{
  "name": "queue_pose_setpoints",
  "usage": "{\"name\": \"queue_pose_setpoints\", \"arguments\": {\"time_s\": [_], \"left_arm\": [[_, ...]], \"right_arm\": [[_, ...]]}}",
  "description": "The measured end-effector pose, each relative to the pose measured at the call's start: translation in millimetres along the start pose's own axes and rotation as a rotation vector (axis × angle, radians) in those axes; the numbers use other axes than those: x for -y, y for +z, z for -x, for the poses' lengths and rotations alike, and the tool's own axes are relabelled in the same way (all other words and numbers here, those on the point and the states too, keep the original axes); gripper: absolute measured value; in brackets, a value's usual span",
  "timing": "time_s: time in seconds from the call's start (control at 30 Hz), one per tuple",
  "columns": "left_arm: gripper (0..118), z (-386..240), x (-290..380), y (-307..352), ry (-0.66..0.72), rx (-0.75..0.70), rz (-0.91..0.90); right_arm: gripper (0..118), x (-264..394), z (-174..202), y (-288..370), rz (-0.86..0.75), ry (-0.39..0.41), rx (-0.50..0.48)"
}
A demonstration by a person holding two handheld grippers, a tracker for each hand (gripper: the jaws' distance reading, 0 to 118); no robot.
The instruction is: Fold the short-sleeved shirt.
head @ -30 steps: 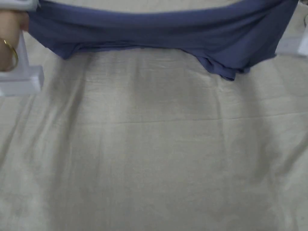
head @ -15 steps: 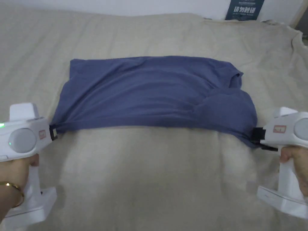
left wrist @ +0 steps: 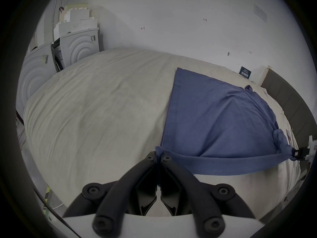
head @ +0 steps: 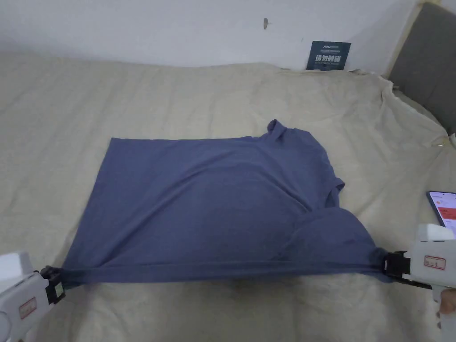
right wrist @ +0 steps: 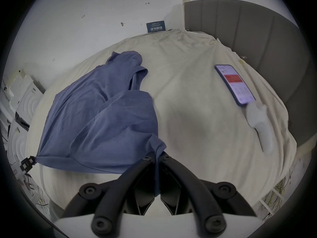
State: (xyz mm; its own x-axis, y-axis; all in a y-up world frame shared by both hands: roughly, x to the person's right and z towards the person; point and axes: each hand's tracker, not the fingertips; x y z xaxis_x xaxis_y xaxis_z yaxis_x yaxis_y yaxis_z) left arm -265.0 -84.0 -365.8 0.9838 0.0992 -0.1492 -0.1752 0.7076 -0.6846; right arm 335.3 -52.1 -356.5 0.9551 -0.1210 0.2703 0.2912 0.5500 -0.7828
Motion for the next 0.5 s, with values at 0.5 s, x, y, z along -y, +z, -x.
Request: {"name": "queue_pose_setpoints", "arguments": {"time_s": [0.5], "left_arm": [[0,30,82,50,-0.008,-0.031,0.051]], "right_arm": [[1,114,-20,47,0.065,0.055,-0.005]]}}
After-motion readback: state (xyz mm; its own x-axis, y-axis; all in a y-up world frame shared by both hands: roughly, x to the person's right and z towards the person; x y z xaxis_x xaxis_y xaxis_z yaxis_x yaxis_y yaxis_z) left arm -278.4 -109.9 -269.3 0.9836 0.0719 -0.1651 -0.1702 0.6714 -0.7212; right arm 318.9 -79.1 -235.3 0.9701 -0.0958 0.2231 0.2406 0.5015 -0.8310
